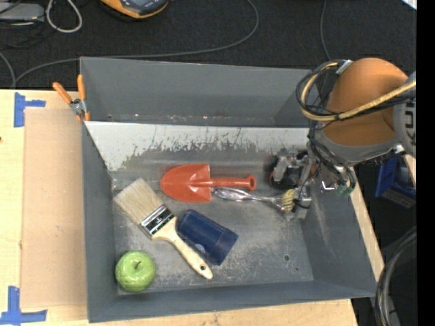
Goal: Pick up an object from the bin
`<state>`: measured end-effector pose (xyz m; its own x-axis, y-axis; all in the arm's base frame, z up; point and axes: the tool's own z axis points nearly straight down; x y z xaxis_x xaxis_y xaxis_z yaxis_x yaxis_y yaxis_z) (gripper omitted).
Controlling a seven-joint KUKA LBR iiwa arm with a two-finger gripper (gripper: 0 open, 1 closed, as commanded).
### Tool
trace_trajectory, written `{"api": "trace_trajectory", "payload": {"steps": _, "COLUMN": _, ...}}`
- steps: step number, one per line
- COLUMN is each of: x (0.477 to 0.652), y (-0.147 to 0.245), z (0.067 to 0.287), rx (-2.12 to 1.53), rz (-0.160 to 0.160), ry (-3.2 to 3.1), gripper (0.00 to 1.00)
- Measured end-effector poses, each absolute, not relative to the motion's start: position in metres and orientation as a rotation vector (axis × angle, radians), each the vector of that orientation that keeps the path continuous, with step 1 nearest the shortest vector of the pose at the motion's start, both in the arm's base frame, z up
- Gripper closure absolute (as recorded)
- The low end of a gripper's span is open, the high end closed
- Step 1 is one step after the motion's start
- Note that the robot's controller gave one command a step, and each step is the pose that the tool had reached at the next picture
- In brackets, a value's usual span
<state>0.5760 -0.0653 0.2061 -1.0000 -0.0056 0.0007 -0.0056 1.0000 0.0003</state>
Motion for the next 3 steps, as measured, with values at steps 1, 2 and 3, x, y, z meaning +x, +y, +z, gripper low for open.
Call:
{"api": "trace_trajectory", "payload": {"steps": 1, "x": 0.576, "y": -0.065, "z": 0.206, "rx": 0.009, "rz": 0.000, "ry": -3.141, "gripper": 0.00}}
{"api": "trace_trajectory", "payload": {"steps": 2, "x": 0.571, "y": -0.069, "z": 0.300, "rx": 0.052, "rz": -0.001, "ry": -3.139, "gripper": 0.00}}
{"api": "trace_trajectory", "payload": {"steps": 3, "x": 0.568, "y": -0.065, "z": 0.240, "rx": 0.039, "rz": -0.002, "ry": -3.138, "gripper": 0.00}}
